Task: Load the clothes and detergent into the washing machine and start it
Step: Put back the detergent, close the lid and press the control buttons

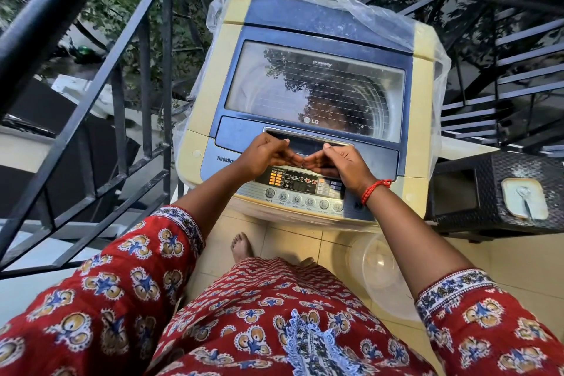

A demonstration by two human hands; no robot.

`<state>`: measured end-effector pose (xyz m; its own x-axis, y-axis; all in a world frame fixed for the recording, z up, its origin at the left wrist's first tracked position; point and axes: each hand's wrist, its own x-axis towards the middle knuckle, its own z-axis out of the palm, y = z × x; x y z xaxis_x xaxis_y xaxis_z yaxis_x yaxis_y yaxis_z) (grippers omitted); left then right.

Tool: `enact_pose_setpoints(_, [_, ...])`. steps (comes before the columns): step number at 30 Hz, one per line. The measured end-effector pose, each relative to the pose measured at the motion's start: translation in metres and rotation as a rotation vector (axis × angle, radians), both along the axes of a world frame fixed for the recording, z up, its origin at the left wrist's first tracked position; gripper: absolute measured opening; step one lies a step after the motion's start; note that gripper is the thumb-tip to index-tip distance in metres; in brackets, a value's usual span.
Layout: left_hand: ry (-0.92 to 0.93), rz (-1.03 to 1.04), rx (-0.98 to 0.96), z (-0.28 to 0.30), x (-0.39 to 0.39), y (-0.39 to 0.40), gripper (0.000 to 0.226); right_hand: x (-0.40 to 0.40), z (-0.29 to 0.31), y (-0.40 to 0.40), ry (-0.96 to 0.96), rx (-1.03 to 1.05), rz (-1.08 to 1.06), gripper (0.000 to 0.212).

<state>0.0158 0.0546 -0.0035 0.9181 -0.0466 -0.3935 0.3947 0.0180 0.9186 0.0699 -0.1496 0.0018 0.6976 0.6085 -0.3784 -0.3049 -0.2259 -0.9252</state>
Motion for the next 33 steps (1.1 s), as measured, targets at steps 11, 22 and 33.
enact_pose_setpoints(11, [0.005,-0.005,-0.031,0.0013,-0.0002,0.0003,0.042,0.0001,0.0,-0.0004,-0.011,-0.011,0.006,0.043])
enact_pose_setpoints(22, [-0.012,-0.013,0.019,-0.0041,-0.0001,0.0021,0.044,0.001,-0.0011,-0.0007,-0.022,-0.028,0.012,0.042])
enact_pose_setpoints(33, [-0.006,-0.004,-0.04,0.0008,-0.0012,-0.0004,0.042,0.0001,0.0027,0.0003,0.018,-0.007,-0.004,0.042])
